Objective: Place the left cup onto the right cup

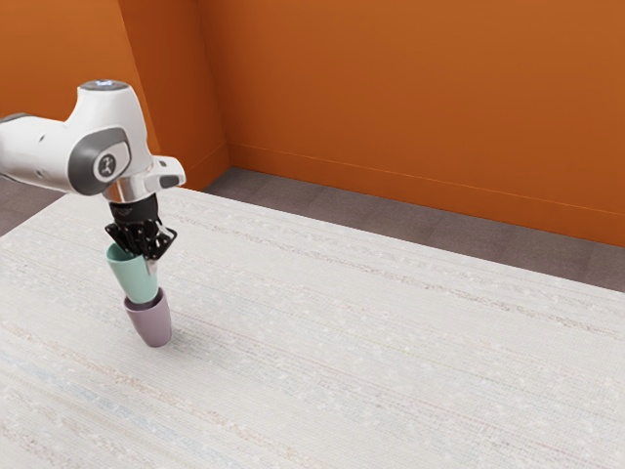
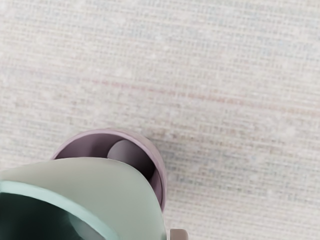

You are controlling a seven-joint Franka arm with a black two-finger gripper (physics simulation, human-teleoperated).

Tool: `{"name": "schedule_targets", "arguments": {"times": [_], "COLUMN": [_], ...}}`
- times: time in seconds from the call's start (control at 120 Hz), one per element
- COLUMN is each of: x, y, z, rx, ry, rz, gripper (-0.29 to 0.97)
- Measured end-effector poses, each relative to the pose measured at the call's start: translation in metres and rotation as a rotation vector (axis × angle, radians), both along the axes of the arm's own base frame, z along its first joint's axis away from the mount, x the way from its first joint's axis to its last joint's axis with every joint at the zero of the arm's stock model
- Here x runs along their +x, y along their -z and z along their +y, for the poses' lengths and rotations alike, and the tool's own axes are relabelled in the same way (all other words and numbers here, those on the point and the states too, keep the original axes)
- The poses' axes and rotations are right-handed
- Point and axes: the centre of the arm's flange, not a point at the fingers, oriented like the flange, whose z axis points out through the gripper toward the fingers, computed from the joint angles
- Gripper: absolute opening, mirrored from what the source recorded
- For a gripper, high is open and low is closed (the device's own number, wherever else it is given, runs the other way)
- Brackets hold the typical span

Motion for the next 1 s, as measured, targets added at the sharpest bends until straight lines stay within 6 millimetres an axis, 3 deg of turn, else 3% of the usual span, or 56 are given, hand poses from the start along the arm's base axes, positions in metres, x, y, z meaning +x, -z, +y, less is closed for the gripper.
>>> {"name": "schedule_targets", "arguments": {"times": [0.708,0.925,1.0], "x": [0.007,0.005,0.002], "y": [0.025,0.031,0.020], "z": [0.007,0.026,0.032], "rx": [0.002,-0.004,-0.003], "ry": [-0.054,-0.091,-0.103], "rz": [0.011,0.017,0.000], "gripper": [-0.10,0.34,0.44]}}
